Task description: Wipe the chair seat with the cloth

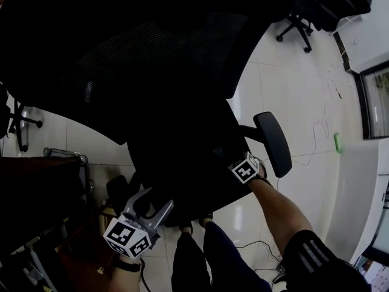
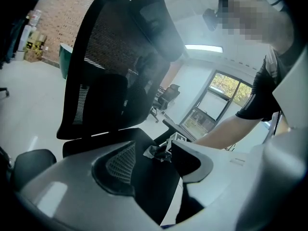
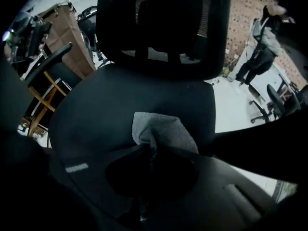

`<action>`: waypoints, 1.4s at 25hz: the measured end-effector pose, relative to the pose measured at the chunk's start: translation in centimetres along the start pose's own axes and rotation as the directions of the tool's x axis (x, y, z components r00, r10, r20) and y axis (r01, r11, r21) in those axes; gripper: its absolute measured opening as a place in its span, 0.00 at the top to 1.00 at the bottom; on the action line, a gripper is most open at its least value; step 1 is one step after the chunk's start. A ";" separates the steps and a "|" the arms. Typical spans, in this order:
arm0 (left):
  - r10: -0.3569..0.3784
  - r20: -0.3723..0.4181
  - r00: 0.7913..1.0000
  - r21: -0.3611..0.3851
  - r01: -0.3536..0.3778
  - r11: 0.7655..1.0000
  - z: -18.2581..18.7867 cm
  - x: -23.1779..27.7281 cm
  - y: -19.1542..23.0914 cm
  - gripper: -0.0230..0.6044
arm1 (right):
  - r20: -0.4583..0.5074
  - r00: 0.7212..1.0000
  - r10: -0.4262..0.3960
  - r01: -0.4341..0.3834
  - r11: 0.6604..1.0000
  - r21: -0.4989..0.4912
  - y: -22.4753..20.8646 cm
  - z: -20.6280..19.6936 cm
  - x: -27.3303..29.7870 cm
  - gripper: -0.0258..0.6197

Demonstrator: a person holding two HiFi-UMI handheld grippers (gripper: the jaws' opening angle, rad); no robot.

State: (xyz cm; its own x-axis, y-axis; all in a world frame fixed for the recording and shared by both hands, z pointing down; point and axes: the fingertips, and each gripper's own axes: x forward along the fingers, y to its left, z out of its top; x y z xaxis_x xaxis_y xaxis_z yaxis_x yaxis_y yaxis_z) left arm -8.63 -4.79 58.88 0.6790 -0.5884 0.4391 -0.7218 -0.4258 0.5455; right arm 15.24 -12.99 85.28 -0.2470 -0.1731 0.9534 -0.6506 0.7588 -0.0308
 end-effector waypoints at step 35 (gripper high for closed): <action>-0.007 0.003 1.000 -0.007 0.007 1.000 -1.7 -1.0 -0.4 0.56 | -0.044 0.993 0.106 -0.109 0.991 -0.083 4.9 -5.7 -2.8 0.93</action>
State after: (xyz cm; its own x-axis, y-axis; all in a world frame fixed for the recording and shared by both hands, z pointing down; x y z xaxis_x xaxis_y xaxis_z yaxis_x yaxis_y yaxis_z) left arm -8.77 -2.83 59.42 0.6835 -0.5877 0.4329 -0.7162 -0.4253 0.5534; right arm 16.84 -5.25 84.11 -0.2826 -0.0642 0.9571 -0.5576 0.8228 -0.1095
